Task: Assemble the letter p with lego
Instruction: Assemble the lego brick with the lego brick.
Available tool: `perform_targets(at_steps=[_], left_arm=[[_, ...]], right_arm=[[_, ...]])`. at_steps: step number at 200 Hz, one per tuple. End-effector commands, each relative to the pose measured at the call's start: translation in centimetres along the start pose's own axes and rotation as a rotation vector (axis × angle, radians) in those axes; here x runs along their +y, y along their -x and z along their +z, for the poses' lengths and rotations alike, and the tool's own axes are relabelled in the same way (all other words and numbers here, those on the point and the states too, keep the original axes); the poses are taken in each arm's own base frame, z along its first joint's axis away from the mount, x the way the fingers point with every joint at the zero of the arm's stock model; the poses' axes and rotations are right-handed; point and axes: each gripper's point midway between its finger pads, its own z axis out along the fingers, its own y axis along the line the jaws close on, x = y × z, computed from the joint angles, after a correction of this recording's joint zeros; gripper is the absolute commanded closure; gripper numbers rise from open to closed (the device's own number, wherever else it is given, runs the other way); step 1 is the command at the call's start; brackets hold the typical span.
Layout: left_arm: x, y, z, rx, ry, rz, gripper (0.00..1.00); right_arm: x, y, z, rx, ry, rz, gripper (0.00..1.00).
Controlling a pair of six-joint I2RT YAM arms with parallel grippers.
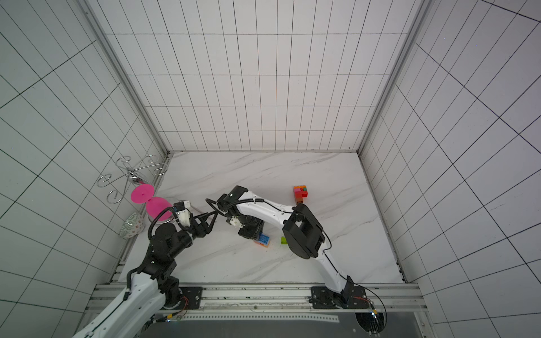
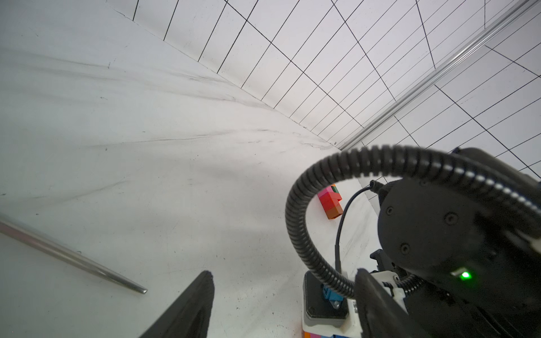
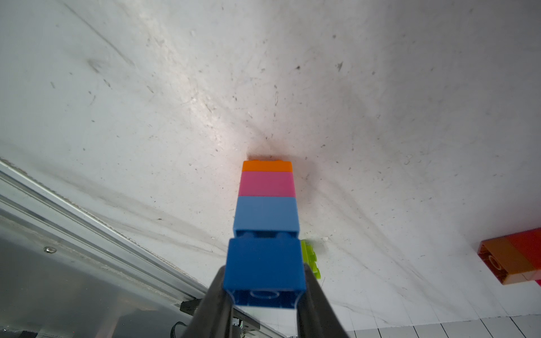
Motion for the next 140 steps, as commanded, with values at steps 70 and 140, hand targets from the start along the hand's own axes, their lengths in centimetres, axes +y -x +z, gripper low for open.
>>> perform_targets(at_steps=[70,140], left_arm=[[-1.2,1.4,-0.3,-0.035,-0.03,0.022,0.26],[-1.4,1.5,-0.4,-0.04,-0.031,0.024,0.26]], right_arm=[[0.9,-0.8,3.9,0.107,0.023,-0.001,1.0],[0.8,-0.1,5.2,0.09,0.009,0.015,1.0]])
